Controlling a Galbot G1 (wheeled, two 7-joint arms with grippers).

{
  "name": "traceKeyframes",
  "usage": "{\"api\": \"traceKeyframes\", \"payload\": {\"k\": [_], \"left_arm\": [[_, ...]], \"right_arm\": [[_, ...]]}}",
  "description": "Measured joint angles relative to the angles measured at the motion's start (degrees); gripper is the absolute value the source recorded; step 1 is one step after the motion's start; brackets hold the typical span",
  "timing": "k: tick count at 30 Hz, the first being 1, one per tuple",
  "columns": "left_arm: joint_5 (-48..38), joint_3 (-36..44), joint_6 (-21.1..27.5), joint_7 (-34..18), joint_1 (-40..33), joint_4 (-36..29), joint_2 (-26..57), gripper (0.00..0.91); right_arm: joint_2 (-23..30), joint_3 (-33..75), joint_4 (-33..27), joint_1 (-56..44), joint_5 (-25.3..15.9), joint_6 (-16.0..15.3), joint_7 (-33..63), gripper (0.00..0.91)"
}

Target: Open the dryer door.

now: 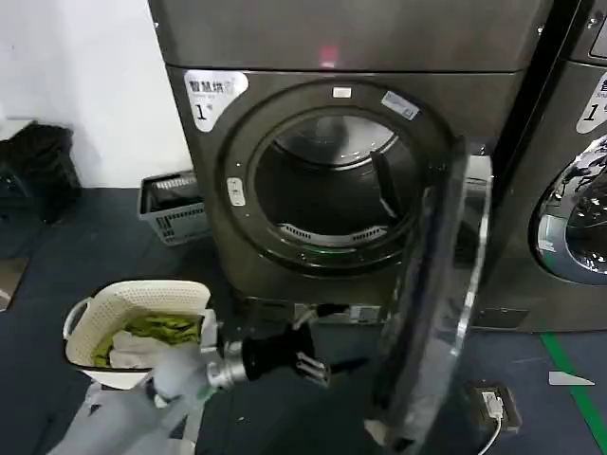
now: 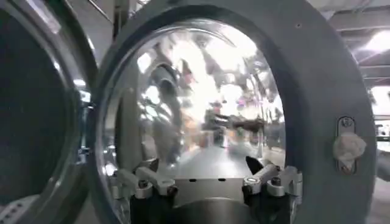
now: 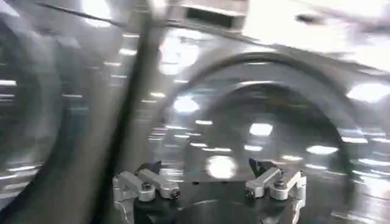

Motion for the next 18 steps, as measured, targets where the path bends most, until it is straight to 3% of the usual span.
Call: {"api": "traceKeyframes", "payload": {"k": [6, 11, 18], "left_arm": [[-0.9, 6.2, 0.1, -0.5, -5.5, 1.3, -1.3, 0.907], [-1.1, 12.5, 0.3, -0.8, -11.4, 3.4, -3.4, 0.907], [-1.2, 20.9, 0.3, -1.8, -18.7, 7.6, -8.3, 0.907]], "right_arm": [[0.5, 6.2, 1.5, -3.4, 0.8, 0.1, 11.3, 0.907], [1.0, 12.3, 2.2, -5.5, -0.4, -4.1, 16.2, 0.907], [-0.7, 20.8, -0.6, -7.5, -1.3, -4.7, 23.0, 0.907]]}}
